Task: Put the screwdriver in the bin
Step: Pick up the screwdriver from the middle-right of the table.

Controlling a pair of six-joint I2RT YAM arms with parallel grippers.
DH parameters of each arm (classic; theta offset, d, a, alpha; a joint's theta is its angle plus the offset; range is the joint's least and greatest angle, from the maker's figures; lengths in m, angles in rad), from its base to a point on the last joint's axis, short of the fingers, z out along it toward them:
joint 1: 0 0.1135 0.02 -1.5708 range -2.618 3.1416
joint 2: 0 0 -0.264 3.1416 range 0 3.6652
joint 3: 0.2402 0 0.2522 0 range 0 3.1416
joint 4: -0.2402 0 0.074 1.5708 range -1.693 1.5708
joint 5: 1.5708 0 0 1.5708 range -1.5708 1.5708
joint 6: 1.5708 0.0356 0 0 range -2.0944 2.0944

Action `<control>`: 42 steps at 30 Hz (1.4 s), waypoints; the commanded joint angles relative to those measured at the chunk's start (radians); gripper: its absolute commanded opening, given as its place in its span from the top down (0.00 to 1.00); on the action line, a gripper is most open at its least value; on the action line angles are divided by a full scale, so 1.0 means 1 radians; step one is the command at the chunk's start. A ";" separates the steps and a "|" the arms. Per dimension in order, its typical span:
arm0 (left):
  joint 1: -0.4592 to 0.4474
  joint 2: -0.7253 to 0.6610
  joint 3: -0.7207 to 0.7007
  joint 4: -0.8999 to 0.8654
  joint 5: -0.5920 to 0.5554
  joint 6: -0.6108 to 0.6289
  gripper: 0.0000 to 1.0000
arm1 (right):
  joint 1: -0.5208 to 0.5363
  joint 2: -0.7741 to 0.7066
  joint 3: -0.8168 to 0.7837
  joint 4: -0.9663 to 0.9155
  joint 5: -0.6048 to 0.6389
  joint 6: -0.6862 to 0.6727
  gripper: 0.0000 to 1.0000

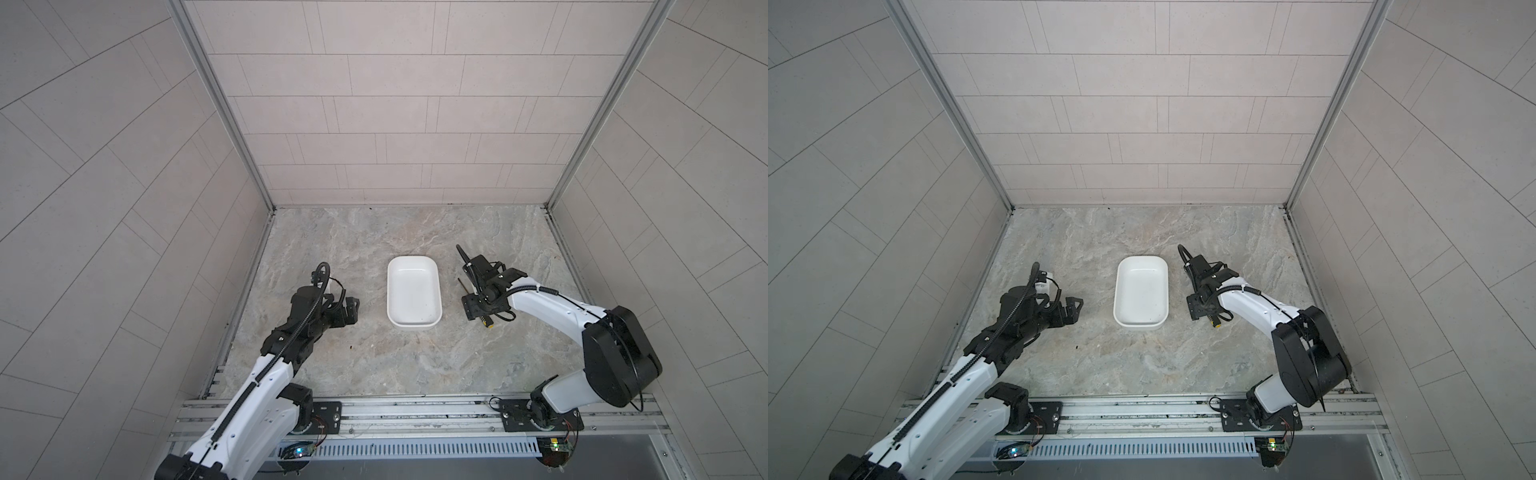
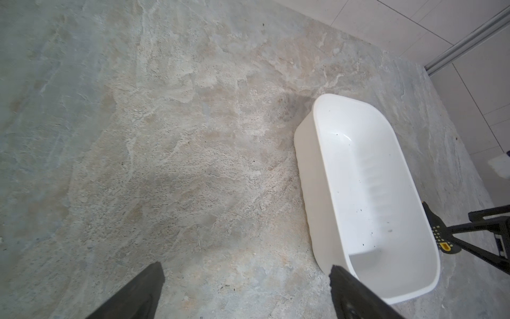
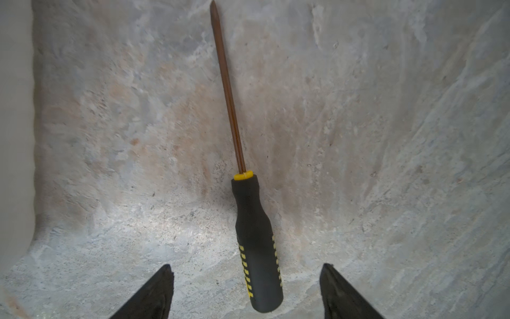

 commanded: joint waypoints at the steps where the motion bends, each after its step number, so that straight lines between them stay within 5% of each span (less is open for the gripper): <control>1: -0.020 0.027 0.018 0.001 0.005 0.021 0.00 | -0.006 -0.010 -0.017 -0.011 -0.029 0.039 0.19; 28: -0.106 0.103 0.064 -0.004 -0.042 0.069 0.00 | -0.067 0.063 -0.084 0.061 -0.115 0.027 0.57; 34: -0.110 0.113 0.065 -0.001 -0.048 0.071 0.00 | -0.083 0.085 -0.086 0.066 -0.138 0.018 0.76; 38: -0.111 0.112 0.066 -0.001 -0.052 0.071 0.00 | -0.088 0.079 -0.093 0.070 -0.155 0.017 1.00; 42: -0.111 0.119 0.065 -0.001 -0.063 0.069 0.00 | -0.089 0.024 -0.101 0.077 -0.170 0.016 1.00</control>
